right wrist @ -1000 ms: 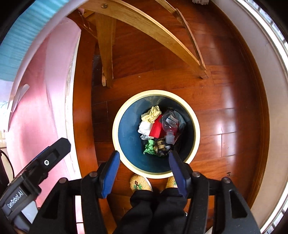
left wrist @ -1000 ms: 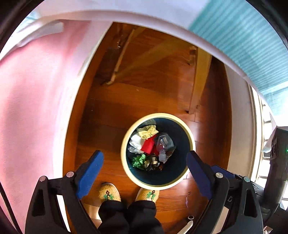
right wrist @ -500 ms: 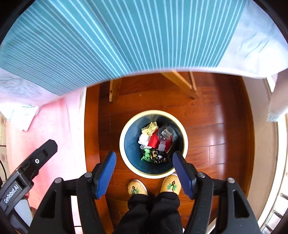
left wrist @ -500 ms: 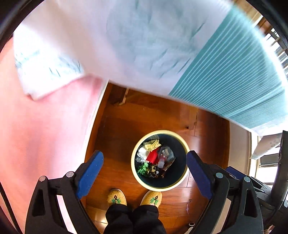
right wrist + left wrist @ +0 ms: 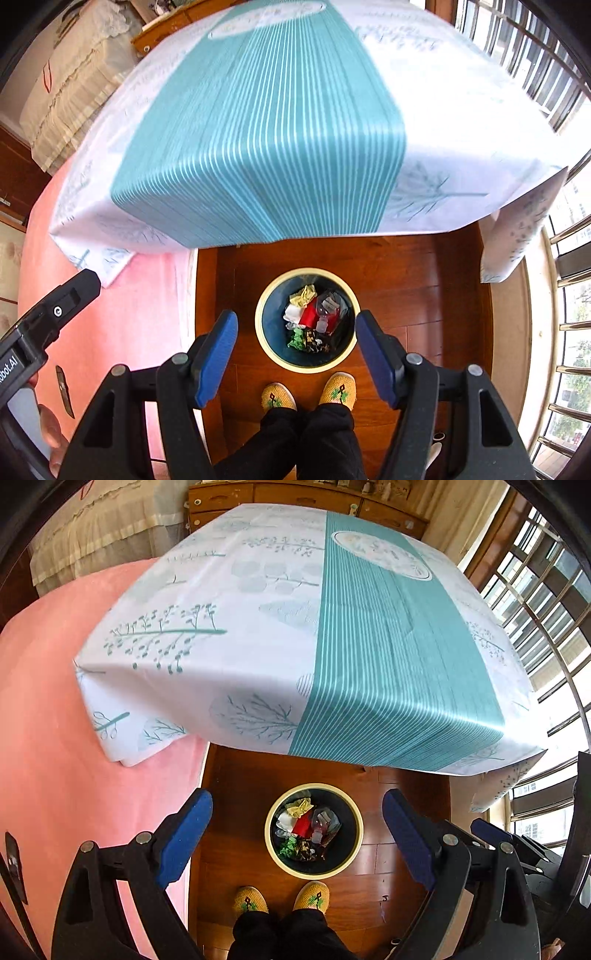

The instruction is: Collect trash

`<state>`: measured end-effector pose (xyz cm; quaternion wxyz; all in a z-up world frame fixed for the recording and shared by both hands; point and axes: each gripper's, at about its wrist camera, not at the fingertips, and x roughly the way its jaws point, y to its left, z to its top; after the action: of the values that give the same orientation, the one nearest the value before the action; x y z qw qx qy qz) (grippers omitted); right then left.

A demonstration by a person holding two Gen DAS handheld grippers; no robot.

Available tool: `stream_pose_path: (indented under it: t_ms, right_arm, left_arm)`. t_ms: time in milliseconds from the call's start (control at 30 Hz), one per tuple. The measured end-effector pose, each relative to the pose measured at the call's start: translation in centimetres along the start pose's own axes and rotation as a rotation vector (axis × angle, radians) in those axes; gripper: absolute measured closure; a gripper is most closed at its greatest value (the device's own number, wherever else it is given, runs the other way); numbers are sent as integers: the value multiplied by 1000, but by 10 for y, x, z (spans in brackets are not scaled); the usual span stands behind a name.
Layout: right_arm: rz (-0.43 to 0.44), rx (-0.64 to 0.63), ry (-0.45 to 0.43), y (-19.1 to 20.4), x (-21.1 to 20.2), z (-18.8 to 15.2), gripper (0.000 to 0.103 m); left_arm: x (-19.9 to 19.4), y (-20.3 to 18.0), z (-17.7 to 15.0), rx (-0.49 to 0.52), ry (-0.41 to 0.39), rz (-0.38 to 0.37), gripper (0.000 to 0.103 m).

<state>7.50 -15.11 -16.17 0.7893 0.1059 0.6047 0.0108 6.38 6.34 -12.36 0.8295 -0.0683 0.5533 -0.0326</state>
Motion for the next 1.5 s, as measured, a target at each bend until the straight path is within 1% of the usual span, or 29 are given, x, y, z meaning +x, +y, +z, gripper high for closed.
stream_pose_path:
  t_ms: [133,267,433,600,733,833,1033,1233,1500]
  right_arm:
    - [6,22,-45,-2,-35,9,36]
    - [-3,16,-109,1,-70,16,36]
    - [-3,24,-165,3,-109,23,36]
    - [-27,10,-232,8,-143,37,36]
    - [-29,-11,-284,14,-168,46,36]
    - [-46,-35,-326,21,-185,49,36]
    - [-73,-70,-364,28,-198,52,36]
    - [-70,-75,-378,29,-201,53,36]
    - [-77,-108,-392,34,-204,51,36]
  left_arm:
    - [-31,-10,16,22,-26,-11,11]
    - [-59,-23,31,55,-55,-11,11]
    - [-96,-38,43,113,-109,-11,11]
    - [-124,-52,55,157,-167,-7,11]
    - [-141,-60,61,176,-207,-8,11]
    - [-156,-67,62,188,-250,10,11]
    - [-170,-71,66,183,-301,51,11]
    - [-173,-70,66,171,-308,69,11]
    - [-170,-69,66,156,-306,70,11]
